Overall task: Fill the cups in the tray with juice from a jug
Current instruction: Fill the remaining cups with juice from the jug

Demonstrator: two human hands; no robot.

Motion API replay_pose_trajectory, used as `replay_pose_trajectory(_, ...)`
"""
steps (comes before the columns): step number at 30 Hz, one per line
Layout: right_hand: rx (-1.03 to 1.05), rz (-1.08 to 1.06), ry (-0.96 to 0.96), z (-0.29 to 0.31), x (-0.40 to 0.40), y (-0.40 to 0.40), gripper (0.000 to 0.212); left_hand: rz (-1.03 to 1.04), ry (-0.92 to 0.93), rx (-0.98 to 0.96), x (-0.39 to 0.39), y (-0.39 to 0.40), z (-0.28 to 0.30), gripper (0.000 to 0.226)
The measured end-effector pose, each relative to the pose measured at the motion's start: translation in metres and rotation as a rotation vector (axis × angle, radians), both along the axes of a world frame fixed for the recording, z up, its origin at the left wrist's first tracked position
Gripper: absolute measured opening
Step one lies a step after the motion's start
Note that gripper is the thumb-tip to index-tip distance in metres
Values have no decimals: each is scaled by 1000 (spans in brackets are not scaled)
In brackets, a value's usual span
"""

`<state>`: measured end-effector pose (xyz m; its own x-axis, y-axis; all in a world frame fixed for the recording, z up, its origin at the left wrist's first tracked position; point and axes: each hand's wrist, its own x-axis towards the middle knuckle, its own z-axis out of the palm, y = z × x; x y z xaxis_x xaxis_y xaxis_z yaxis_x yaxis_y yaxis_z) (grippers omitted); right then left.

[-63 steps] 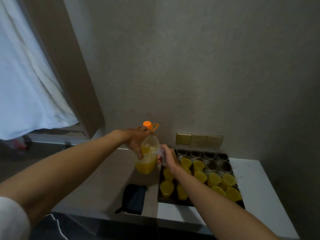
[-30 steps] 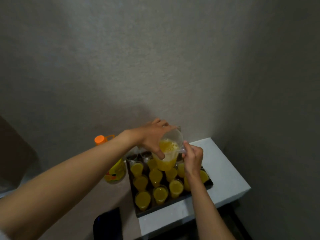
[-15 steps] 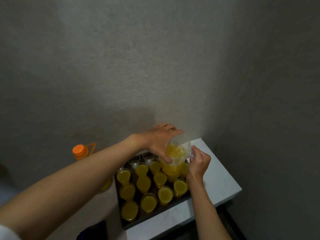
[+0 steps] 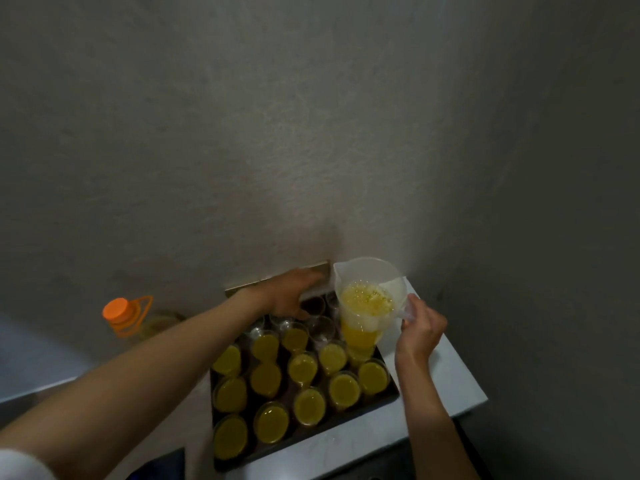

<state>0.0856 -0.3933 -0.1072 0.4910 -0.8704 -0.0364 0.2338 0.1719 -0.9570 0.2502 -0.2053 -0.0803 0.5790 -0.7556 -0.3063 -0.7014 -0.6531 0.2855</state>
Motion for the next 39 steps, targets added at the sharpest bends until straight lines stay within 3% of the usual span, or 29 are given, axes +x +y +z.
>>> replay_pose_trajectory(4,-3,18,0,-3,2,-18,28,55,75,76,-2,-12,-45,38)
replay_pose_trajectory(7,-11,39,0,-5,3,-30,27,0,63,120,-1,-21,-77,19)
replay_pose_trajectory(11,-71,85,-36,-3,6,-41,28,-24,-22,237,-2,-32,-105,70)
replay_pose_trajectory(14,-79,91,-43,-3,8,-45,28,-31,-31,238,4,-32,-122,60)
replay_pose_trajectory(24,-77,107,-12,-14,10,-56,46,29,-82,304,-1,-36,-143,68)
replay_pose_trajectory(29,-108,80,22,-16,8,-56,31,62,-109,253,-5,-34,-143,62)
replay_pose_trajectory(39,-142,83,45,-17,2,-54,32,183,-63,35,-13,-26,-132,75)
